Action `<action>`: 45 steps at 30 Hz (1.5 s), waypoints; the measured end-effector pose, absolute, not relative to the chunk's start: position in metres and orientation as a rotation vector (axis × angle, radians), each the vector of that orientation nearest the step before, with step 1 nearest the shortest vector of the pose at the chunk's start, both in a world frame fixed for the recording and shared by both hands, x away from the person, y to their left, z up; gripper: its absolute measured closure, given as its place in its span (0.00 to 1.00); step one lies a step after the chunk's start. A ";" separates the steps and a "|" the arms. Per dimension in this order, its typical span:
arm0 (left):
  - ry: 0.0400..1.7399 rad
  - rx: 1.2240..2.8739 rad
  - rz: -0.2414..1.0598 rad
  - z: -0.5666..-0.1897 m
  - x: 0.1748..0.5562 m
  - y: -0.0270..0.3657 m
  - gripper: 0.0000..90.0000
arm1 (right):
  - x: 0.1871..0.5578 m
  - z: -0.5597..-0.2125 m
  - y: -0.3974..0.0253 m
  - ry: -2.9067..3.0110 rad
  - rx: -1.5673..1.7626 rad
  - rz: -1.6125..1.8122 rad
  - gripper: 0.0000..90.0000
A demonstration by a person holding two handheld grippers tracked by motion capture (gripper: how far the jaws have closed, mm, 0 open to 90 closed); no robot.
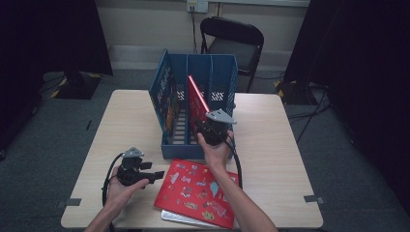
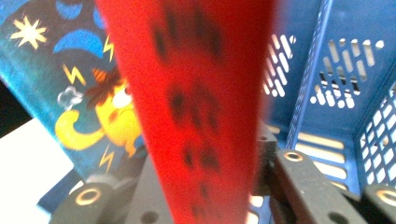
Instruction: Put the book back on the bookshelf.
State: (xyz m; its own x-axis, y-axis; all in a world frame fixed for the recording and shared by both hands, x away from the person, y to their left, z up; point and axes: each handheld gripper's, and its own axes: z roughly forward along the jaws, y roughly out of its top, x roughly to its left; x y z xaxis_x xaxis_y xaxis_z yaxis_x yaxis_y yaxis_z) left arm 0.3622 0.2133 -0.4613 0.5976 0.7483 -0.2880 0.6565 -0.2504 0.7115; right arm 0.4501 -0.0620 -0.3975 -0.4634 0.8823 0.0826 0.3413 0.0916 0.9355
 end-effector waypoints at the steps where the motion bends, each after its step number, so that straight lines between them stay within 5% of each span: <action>1: 1.117 1.979 0.137 -0.461 0.362 0.213 0.32 | 0.449 -0.398 -0.062 1.870 1.199 1.369 0.77; 11: 1.119 1.976 0.135 -0.461 0.361 0.214 0.32 | 0.432 -0.407 -0.071 1.929 1.173 1.378 0.69; 21: 1.116 1.992 0.127 -0.462 0.362 0.211 0.32 | 0.415 -0.422 -0.090 1.998 1.152 1.367 0.83; 45: 1.119 1.984 0.131 -0.462 0.362 0.212 0.32 | 0.434 -0.424 -0.068 2.006 1.165 1.323 0.82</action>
